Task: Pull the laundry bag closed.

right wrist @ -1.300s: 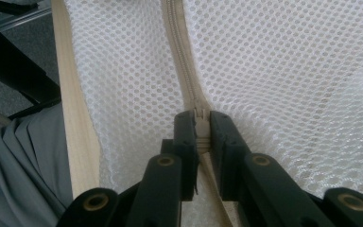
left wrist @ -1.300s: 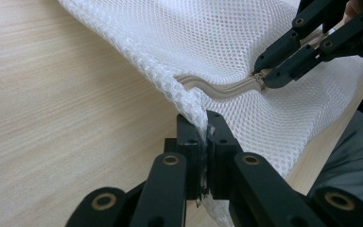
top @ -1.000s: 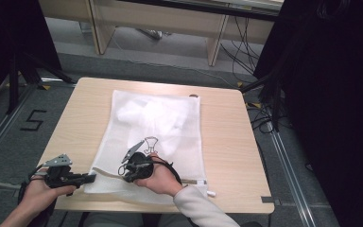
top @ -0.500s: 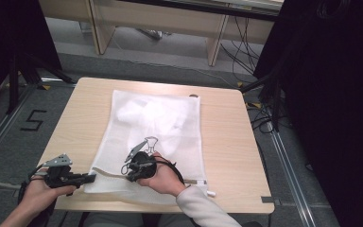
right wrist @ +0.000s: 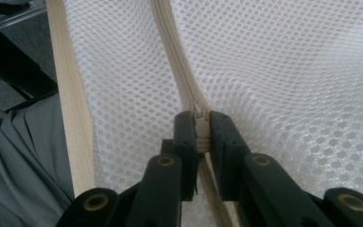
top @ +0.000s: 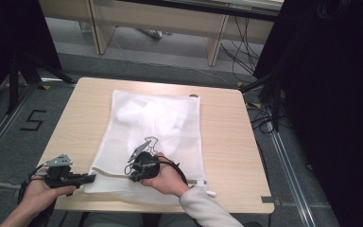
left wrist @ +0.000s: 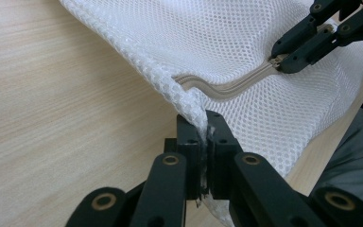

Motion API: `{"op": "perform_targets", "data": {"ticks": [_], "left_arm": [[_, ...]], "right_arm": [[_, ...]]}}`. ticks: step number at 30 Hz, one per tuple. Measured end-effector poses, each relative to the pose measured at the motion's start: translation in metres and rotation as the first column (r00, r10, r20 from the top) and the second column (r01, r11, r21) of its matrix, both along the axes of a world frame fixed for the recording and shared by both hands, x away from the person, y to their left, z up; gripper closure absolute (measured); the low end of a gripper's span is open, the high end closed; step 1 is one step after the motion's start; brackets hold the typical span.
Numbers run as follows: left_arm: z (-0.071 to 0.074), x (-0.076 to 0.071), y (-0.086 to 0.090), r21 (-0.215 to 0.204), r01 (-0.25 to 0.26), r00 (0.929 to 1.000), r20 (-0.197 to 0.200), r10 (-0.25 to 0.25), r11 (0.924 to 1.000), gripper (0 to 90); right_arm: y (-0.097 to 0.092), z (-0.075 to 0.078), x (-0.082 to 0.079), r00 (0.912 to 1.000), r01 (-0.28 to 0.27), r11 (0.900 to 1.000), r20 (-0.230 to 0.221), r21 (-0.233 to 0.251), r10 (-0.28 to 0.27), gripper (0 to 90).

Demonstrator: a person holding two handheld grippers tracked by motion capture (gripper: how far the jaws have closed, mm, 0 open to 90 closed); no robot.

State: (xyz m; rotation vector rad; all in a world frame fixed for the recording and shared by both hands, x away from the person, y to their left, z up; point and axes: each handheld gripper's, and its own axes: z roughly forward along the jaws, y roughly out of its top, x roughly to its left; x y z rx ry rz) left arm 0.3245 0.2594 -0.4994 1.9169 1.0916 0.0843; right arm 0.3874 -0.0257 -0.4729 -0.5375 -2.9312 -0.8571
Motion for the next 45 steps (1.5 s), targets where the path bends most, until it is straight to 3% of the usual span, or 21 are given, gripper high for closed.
{"op": "perform_targets", "data": {"ticks": [11, 13, 16, 35, 38, 44, 45], "left_arm": [[0.0, 0.0, 0.001, 0.011, 0.004, 0.9999, 0.012, -0.004, 0.9999, 85.6], [-0.001, -0.001, -0.001, -0.005, -0.012, 0.9996, 0.024, 0.012, 0.9999, 85.6], [0.0, 0.0, 0.0, 0.003, 0.001, 1.0, 0.009, -0.001, 1.0, 85.6], [0.0, 0.0, 0.001, 0.016, 0.006, 0.9999, 0.015, -0.007, 0.9998, 85.7], [0.0, 0.0, 0.001, 0.025, 0.004, 0.9999, 0.017, -0.005, 0.9997, 85.7], [0.0, 0.0, 0.001, 0.026, 0.004, 0.9999, 0.014, -0.004, 0.9997, 85.8], [0.0, 0.0, 0.001, 0.022, 0.005, 0.9999, 0.015, -0.005, 0.9997, 85.8]], "right_arm": [[-0.006, 0.001, 0.001, 0.9999, -0.003, 1.0, 0.01, 0.0, 0.003, 82.3], [-0.008, 0.002, 0.0, 1.0, 0.009, 1.0, 0.003, 0.001, -0.009, 82.3], [-0.01, 0.003, 0.0, 1.0, 0.004, 1.0, 0.008, 0.008, -0.004, 82.3], [-0.022, 0.008, -0.003, 0.9998, 0.019, 0.9998, 0.01, 0.001, -0.019, 82.3], [-0.025, 0.008, -0.002, 0.9994, 0.019, 0.9998, 0.029, -0.001, -0.019, 82.3], [-0.029, 0.009, -0.002, 0.9997, 0.023, 0.9997, 0.011, 0.003, -0.023, 82.4], [-0.029, 0.009, -0.002, 0.9994, 0.023, 0.9997, 0.027, 0.003, -0.024, 82.3]]}}
